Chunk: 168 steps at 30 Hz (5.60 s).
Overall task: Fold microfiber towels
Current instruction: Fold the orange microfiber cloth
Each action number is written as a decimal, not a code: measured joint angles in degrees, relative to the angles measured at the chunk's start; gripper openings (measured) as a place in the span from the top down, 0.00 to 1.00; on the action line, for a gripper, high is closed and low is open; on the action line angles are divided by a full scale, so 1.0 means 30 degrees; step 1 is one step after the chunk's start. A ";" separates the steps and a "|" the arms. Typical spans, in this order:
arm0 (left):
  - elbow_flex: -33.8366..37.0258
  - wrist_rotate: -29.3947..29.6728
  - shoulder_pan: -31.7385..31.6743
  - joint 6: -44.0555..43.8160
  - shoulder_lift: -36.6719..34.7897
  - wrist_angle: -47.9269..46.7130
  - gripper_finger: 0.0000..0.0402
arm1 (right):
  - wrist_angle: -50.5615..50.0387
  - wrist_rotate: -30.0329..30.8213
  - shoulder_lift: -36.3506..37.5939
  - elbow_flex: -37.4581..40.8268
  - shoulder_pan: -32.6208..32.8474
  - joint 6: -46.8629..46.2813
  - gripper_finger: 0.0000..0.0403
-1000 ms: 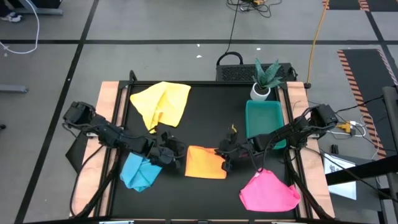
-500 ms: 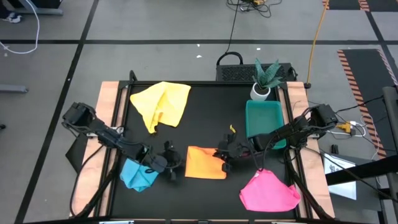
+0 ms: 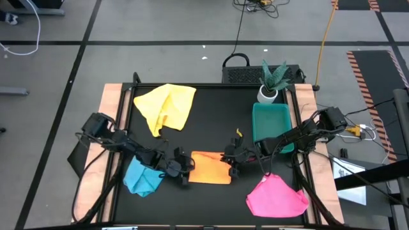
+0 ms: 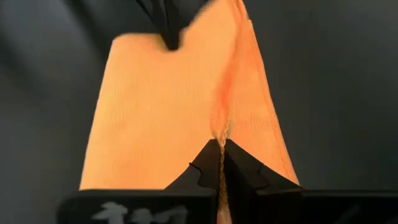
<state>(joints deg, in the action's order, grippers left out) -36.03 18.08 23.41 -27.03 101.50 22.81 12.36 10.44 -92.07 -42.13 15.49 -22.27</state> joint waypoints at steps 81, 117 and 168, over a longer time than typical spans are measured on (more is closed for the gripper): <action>0.0028 0.1612 -0.1694 -0.0666 -0.0955 -0.2693 0.97 | 0.0915 -0.0554 -0.1539 0.0561 0.3060 -0.1301 0.99; 0.0006 -0.1032 -0.0010 -0.1664 0.1143 0.3001 0.99 | 0.8545 0.0486 -0.7922 -0.4820 0.2925 0.0584 0.99; 0.0013 0.1569 0.1614 0.1360 -0.0119 0.5648 0.95 | 0.0071 0.0478 -0.4121 -0.5161 0.5467 0.2360 0.99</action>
<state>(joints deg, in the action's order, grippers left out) -35.99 22.79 28.25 -22.95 101.14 39.75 12.57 11.87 -104.44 -57.61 31.89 -15.19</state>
